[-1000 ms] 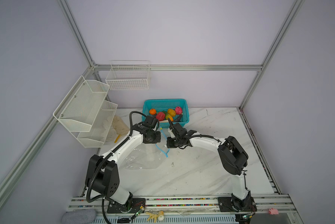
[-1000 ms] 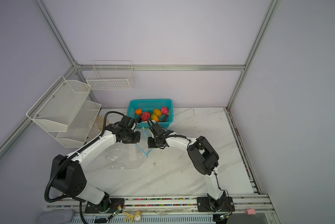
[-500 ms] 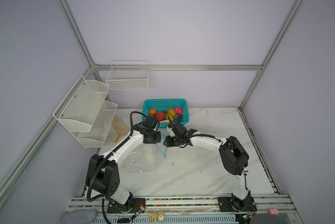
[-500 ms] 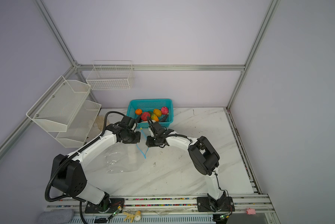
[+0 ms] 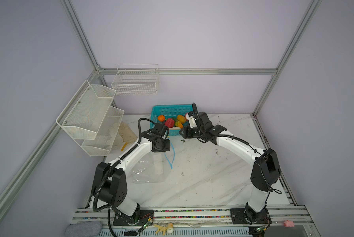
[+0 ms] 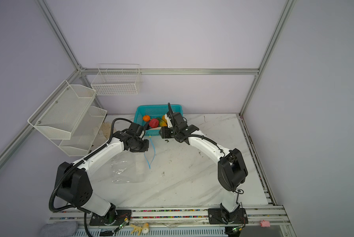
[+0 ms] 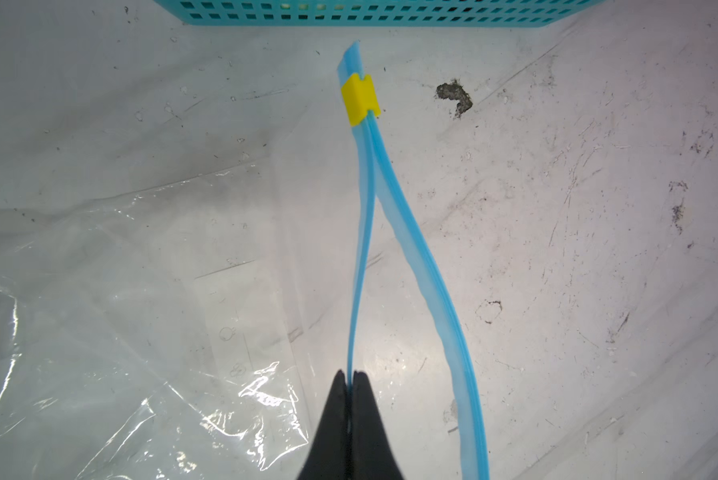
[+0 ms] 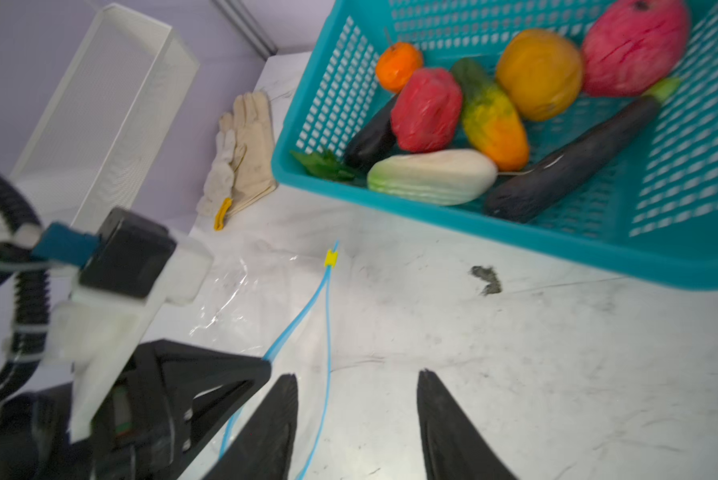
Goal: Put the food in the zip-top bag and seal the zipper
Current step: 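Release the zipper lip and raise the right gripper over the teal basket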
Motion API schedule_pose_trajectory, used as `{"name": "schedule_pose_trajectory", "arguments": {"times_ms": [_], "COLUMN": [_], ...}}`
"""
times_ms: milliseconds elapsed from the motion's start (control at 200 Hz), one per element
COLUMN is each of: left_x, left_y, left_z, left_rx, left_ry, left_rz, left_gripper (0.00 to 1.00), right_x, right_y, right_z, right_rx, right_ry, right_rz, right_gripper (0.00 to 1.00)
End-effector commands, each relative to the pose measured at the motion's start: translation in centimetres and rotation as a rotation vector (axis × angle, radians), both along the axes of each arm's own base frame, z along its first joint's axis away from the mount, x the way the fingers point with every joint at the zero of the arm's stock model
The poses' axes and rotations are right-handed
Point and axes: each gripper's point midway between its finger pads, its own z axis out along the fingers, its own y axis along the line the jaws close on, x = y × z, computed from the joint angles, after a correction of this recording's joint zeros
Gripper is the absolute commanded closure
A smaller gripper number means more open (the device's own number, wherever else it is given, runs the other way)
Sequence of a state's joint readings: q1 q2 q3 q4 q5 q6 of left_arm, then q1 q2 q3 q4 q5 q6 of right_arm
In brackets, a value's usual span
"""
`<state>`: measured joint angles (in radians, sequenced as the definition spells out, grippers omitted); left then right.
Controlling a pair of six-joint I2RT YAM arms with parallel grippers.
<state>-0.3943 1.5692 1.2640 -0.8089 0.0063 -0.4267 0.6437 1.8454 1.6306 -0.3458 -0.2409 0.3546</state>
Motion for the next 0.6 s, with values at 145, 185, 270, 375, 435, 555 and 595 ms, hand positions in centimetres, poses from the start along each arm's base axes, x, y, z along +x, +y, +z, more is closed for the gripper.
{"name": "schedule_pose_trajectory", "arguments": {"times_ms": [145,185,270,375,435,555,595], "left_x": [0.1,0.1,0.0,0.0,0.0,0.1,0.1], "left_y": [-0.8,-0.8,-0.9,-1.0,-1.2,-1.5,-1.5], "left_z": [1.1,1.1,1.1,1.1,1.1,1.0,0.8], "left_rx": [-0.035,-0.035,-0.038,-0.043,-0.047,-0.05,-0.049], "left_ry": [-0.027,-0.028,-0.027,-0.022,-0.021,-0.015,-0.009], "left_rz": [-0.012,-0.013,-0.015,-0.018,-0.02,-0.032,-0.034], "left_gripper": [1.0,1.0,1.0,1.0,1.0,1.0,1.0], "right_x": [7.1,8.1,10.0,11.3,12.0,13.9,14.7], "right_y": [-3.5,-3.7,-3.6,-2.5,-2.1,-1.9,-1.9], "right_z": [-2.5,-2.8,-3.0,-4.0,-4.6,-5.7,-5.9], "right_rx": [-0.211,-0.226,-0.24,-0.253,-0.268,-0.317,-0.343], "right_ry": [-0.04,-0.05,-0.063,-0.054,-0.064,-0.116,-0.146], "right_rz": [-0.124,-0.134,-0.145,-0.101,-0.094,-0.088,-0.076], "right_gripper": [0.5,0.5,0.5,0.48,0.47,0.46,0.46]}}
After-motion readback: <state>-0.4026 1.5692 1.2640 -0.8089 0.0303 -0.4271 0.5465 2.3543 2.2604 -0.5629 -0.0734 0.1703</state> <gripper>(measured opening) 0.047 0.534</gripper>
